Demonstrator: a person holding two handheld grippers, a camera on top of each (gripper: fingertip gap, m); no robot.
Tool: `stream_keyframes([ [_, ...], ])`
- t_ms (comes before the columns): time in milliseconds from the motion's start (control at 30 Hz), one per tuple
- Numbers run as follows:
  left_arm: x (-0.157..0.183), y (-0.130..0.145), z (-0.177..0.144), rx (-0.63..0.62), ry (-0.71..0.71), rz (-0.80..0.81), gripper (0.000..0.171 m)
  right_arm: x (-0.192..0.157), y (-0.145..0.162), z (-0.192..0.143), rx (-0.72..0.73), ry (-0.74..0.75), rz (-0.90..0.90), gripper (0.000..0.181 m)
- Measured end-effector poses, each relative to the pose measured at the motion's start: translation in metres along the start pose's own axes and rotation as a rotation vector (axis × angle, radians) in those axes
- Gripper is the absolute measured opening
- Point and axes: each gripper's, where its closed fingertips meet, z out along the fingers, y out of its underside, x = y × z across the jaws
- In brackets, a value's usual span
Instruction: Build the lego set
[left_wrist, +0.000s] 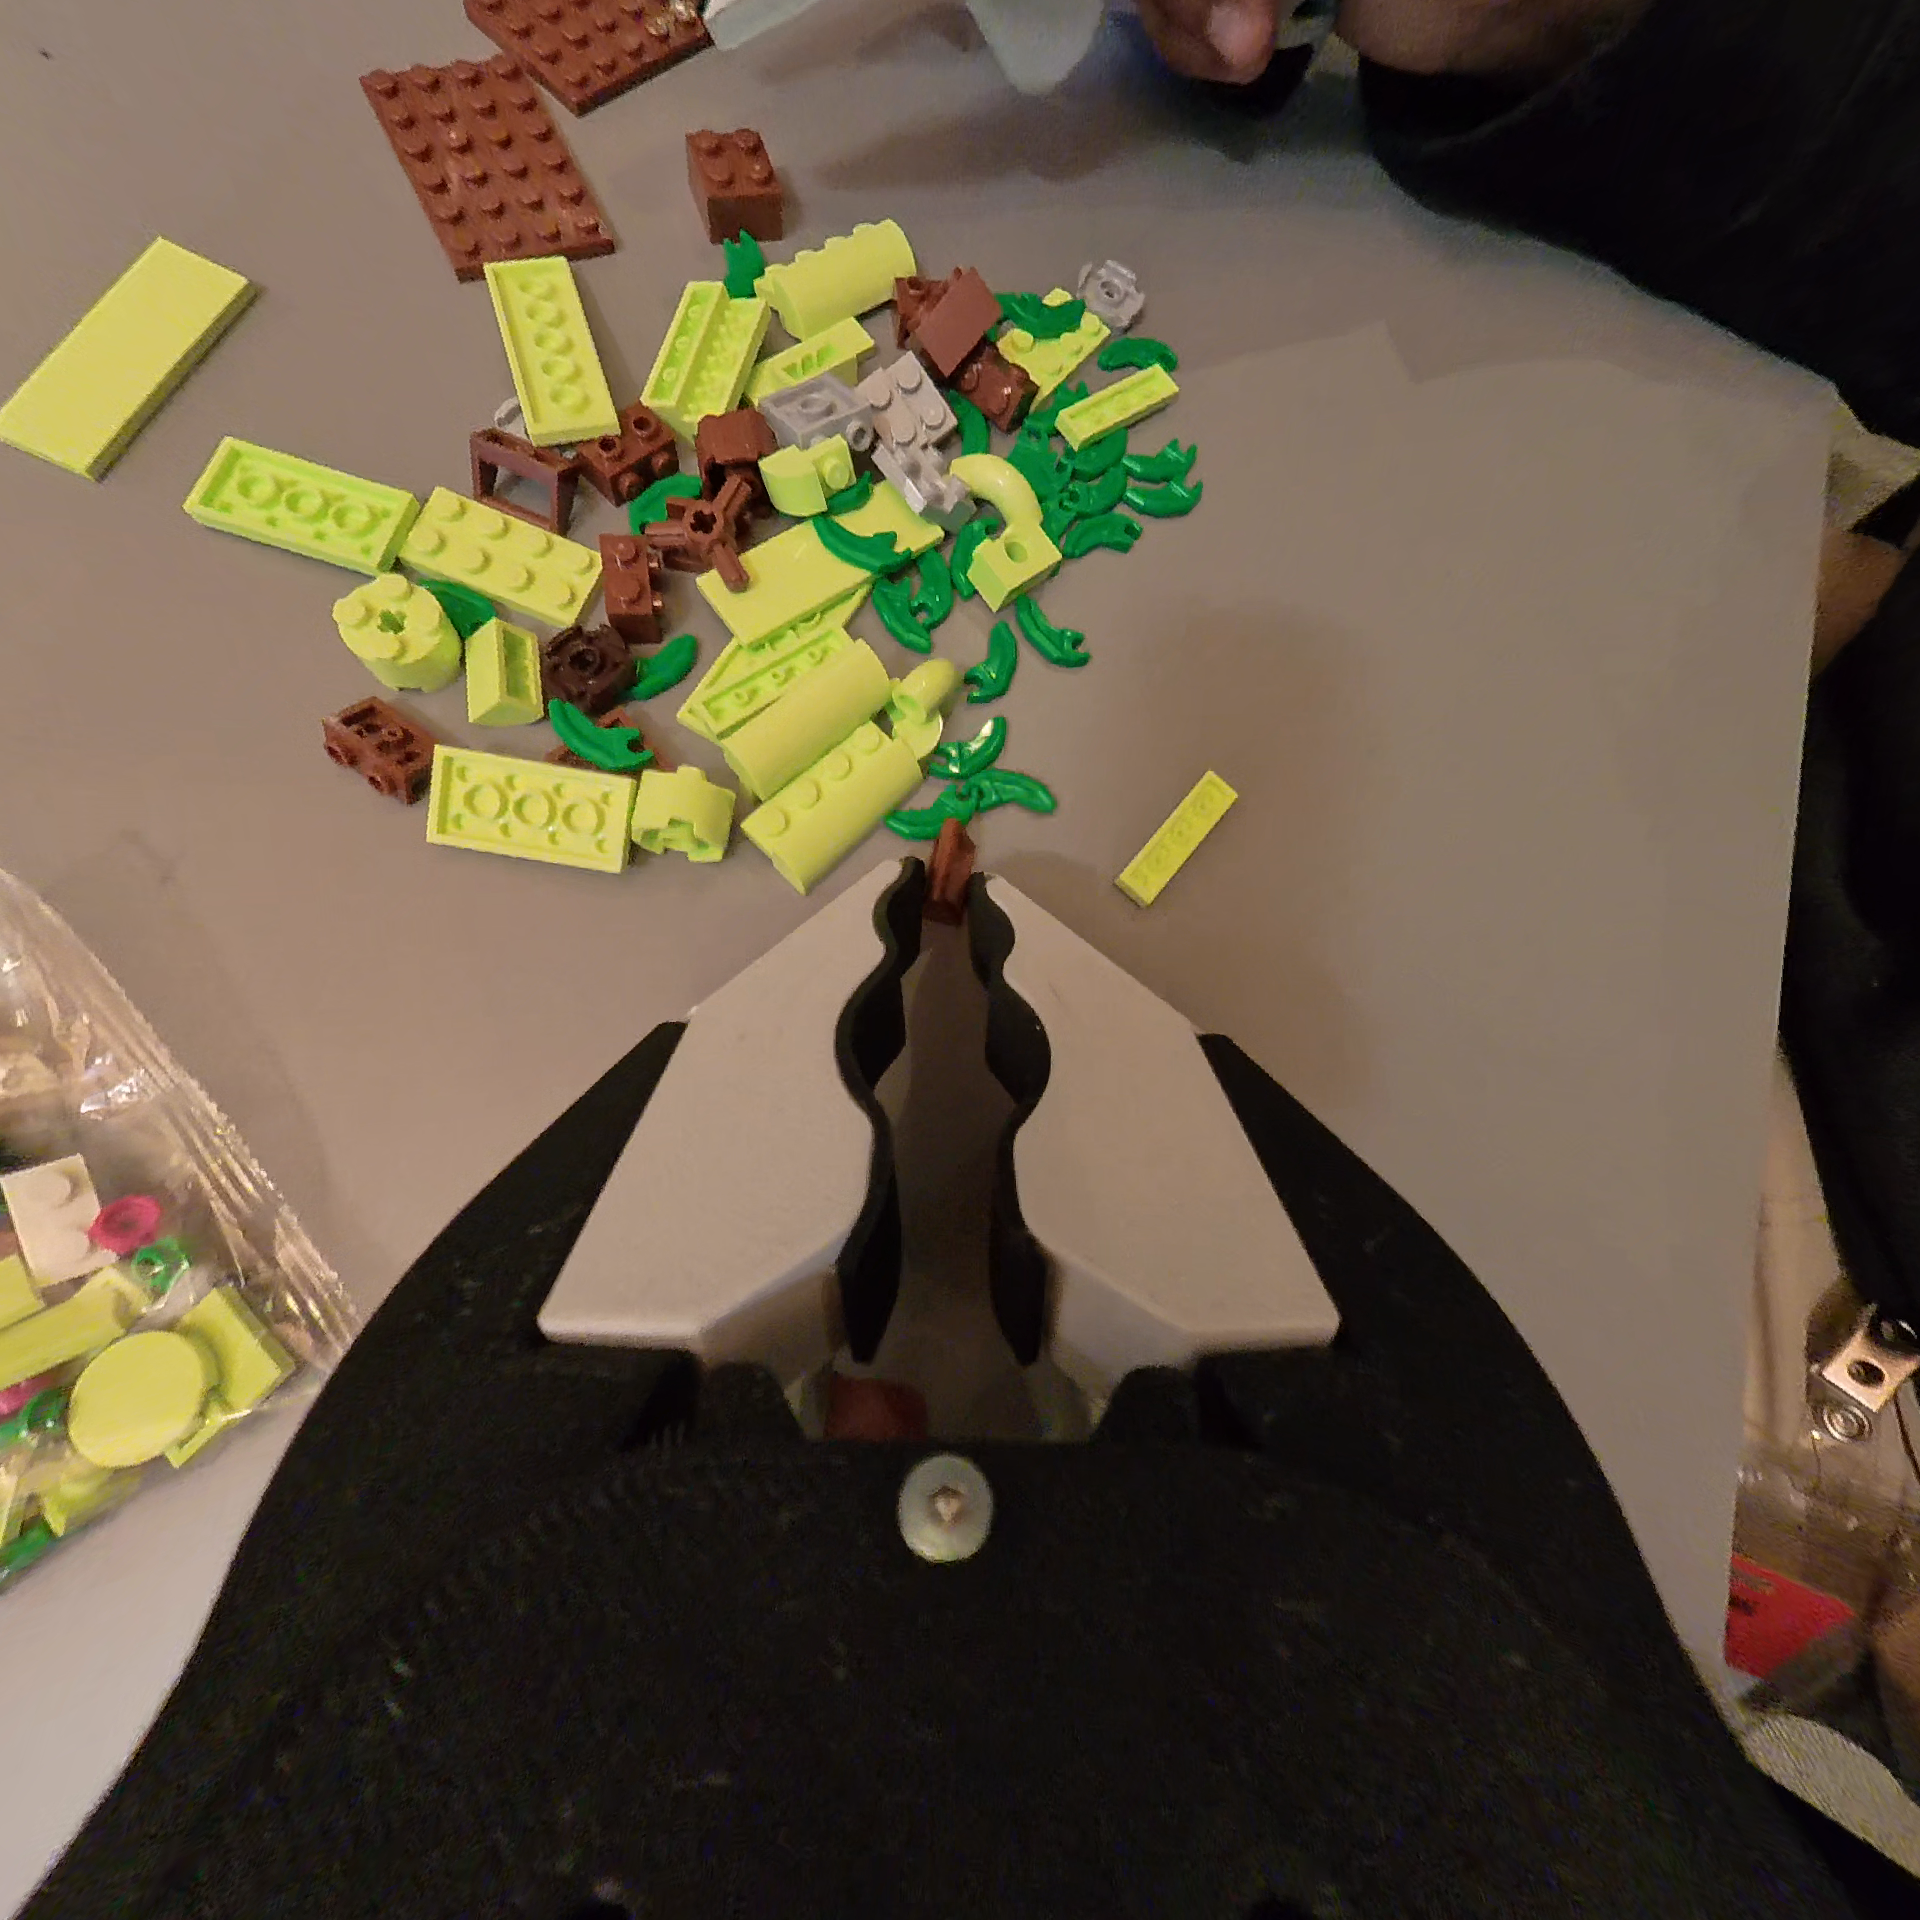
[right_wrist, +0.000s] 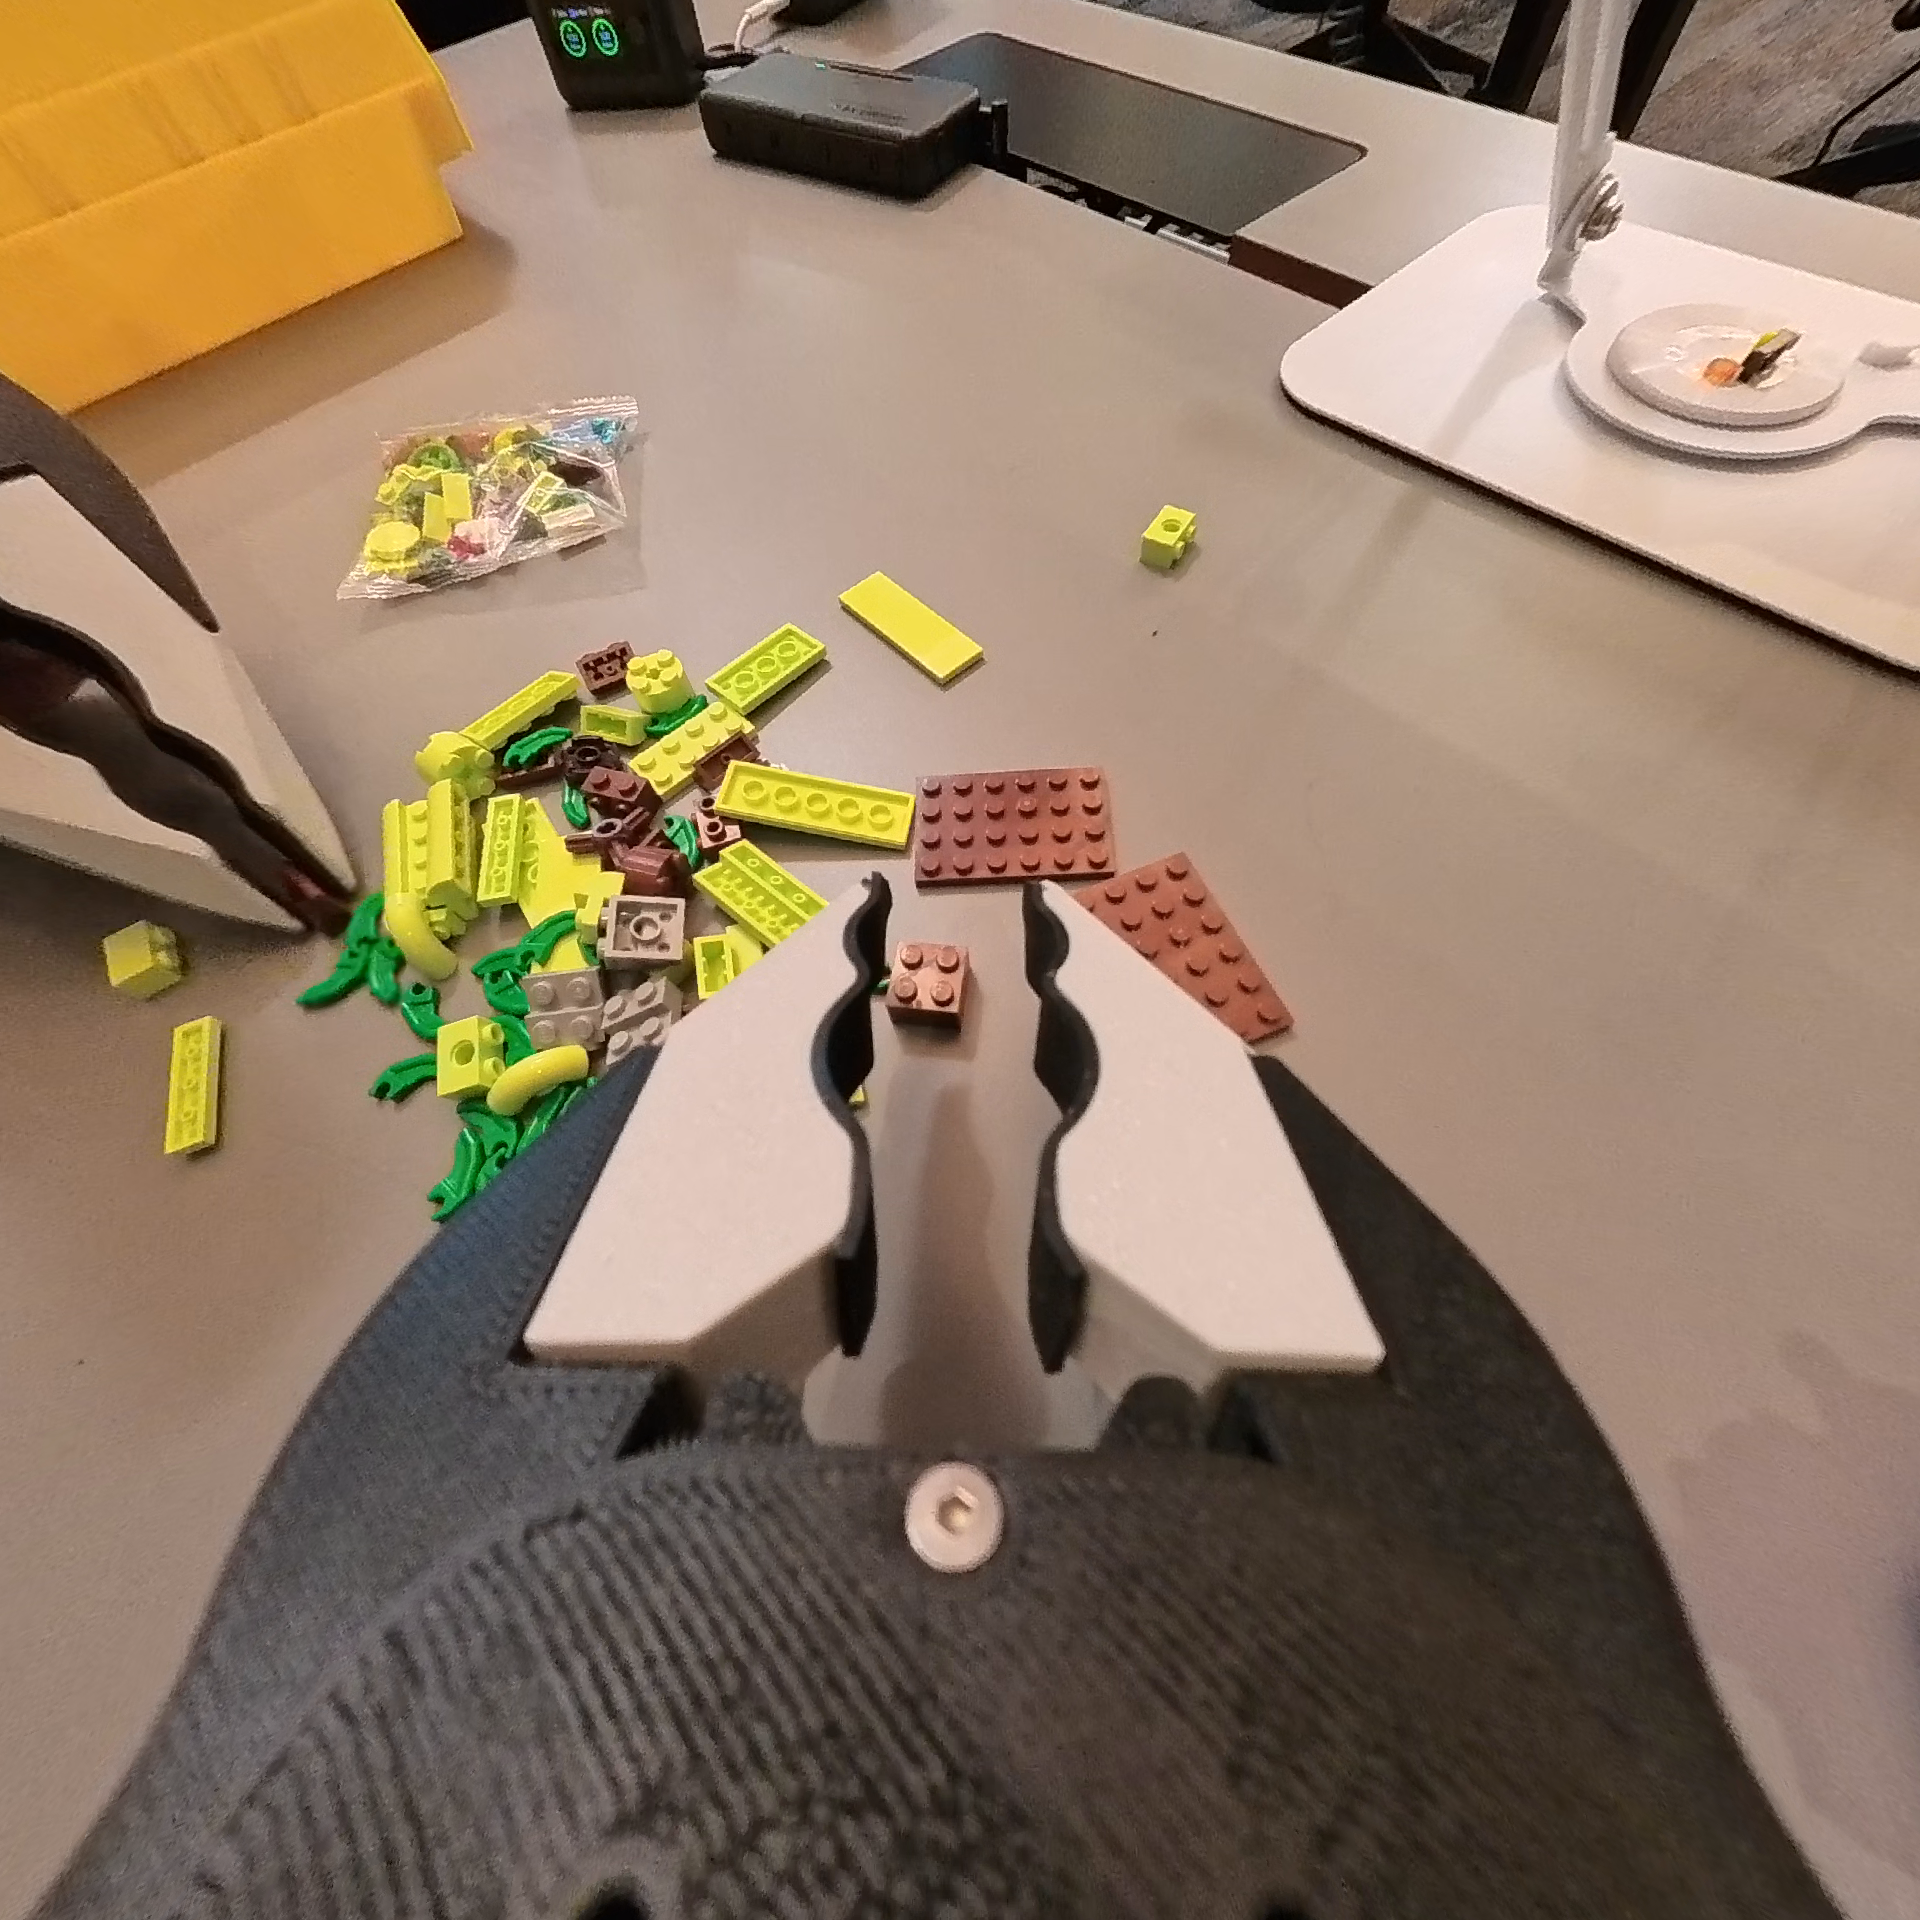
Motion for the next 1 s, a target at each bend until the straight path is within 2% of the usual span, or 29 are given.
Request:
stream_keyframes([
  [500,-0.024,-0.016,0.012,0.022,-0.201,-0.049,0.008,-0.003,0.000,0.001,0.000,-0.003,-0.005,0.024],
  [667,-0.027,-0.018,0.012,0.041,-0.175,-0.125,0.007,-0.003,0.000,0.001,-0.001,-0.001,-0.007,0.025],
  [833,-0.026,-0.018,0.012,0.039,-0.181,-0.112,0.009,-0.002,-0.001,0.000,0.010,0.001,-0.002,0.024],
  [1000,-0.026,-0.019,0.011,0.053,-0.160,-0.130,0.021,0.001,-0.005,-0.004,0.037,-0.007,0.035,0.024],
])
